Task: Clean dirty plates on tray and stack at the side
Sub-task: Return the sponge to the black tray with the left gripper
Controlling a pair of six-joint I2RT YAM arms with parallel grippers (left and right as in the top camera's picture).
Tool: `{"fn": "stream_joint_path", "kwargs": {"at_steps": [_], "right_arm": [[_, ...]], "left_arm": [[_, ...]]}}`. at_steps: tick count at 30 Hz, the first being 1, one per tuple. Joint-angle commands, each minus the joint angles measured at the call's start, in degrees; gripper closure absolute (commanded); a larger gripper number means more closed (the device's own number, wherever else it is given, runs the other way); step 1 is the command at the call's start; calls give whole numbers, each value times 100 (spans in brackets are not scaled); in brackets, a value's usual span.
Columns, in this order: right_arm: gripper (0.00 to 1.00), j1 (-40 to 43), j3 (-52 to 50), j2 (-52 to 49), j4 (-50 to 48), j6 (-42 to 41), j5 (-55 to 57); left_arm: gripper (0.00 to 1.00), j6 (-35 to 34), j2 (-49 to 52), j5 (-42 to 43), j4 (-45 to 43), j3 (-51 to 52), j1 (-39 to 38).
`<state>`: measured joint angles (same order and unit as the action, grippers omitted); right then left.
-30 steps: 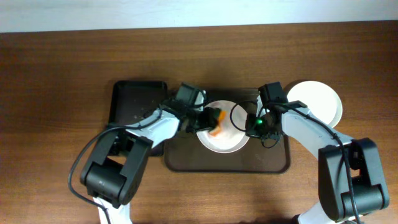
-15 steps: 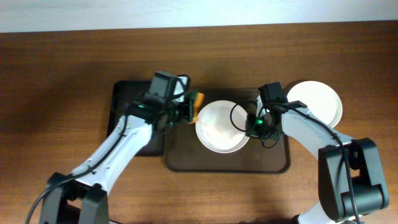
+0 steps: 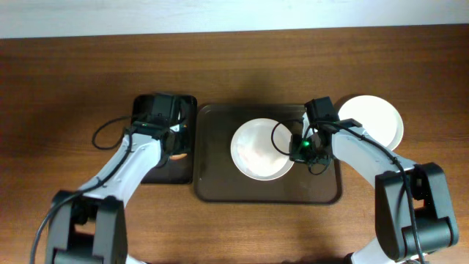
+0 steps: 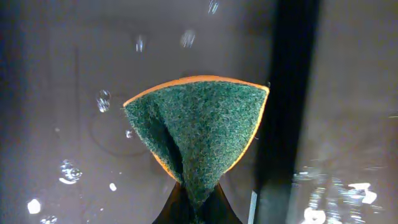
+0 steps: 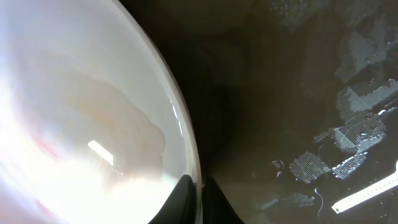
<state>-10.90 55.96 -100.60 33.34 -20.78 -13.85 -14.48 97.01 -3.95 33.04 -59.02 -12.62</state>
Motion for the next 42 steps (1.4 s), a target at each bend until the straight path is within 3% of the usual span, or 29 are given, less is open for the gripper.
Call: {"fn": "stream_joint_path", "kwargs": {"at_steps": [1,3,5,10,12,14,15,17,23,25,26,27,33,34,35,37,42], "right_arm": [[92,-35,-26,-39,26,35,57],[91,-35,-26,-39,26,35,57],[91,-35,-26,-39,26,35,57],[91,-35,-26,-39,24,35,57],[91,-35,-26,-39,24,35,57],[91,-35,-26,-39,26,33,57],[91,-35,-26,-39,26,33,57],[91,-35,-26,-39,26,35,57],[91,-35,-26,-39,33,35,57],[91,-33,-26,-39,28,35,57],[91,-35,-26,-39,28,33,57],[91,-35,-26,-39,31,35,57],[91,-35,-26,-39,39,35,57],[91,-35,-26,-39,50,35,55],[91,-35,-26,-39,66,33,55],[93,-35,-26,-39,72,42,55],[96,-35,57,-33,74,448,22]], "left_arm": [[97,114,424,-151,-7,87,22],[62,114,522,-153,-39,87,22],[42,114,575,-173,-92,87,22],[36,111,787,-448,-354,87,22],[43,111,881,-446,-549,87,20],[58,114,918,-444,-754,87,20],[68,114,918,-444,-831,87,22],[100,116,914,-446,-1016,72,22],[100,262,835,-446,-927,-227,44],[51,260,754,-444,-756,-304,42],[43,260,743,-420,-638,-302,42],[42,260,743,-328,-459,-302,42],[48,258,750,-7,396,-291,42],[53,258,750,28,398,-289,42],[64,258,750,74,391,-291,42],[97,260,750,166,400,-289,42],[100,260,750,157,516,-291,42]]}}
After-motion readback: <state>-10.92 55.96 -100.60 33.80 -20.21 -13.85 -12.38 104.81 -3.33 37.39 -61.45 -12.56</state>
